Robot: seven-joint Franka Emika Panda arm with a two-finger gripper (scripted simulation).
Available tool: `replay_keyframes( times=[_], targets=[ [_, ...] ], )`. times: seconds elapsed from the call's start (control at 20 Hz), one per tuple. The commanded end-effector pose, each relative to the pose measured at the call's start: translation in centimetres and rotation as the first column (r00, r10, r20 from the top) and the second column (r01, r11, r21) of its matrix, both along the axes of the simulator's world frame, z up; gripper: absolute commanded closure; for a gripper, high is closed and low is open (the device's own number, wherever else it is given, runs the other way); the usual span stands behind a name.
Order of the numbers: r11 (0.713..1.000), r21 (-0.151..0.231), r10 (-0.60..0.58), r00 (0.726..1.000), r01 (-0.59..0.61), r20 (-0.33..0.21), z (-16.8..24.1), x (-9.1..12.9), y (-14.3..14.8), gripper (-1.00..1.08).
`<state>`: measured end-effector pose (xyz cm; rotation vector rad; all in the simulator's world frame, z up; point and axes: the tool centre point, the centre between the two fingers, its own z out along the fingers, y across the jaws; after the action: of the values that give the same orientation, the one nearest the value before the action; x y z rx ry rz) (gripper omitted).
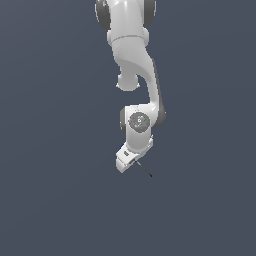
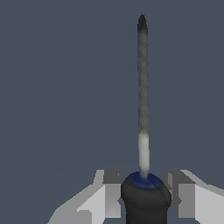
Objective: Pick up the object and move it to a goal position.
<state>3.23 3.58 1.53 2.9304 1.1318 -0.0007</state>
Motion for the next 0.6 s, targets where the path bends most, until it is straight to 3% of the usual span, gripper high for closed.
replay_keyframes(
  times=[0.0,0.55],
  targets=[
    [1.0,0.0,0.0,1.0,0.0,0.0,0.0,0.0,0.0,1.08],
    [1.0,0.0,0.0,1.0,0.0,0.0,2.2,-1.4,-2.1,1.08]
  ],
)
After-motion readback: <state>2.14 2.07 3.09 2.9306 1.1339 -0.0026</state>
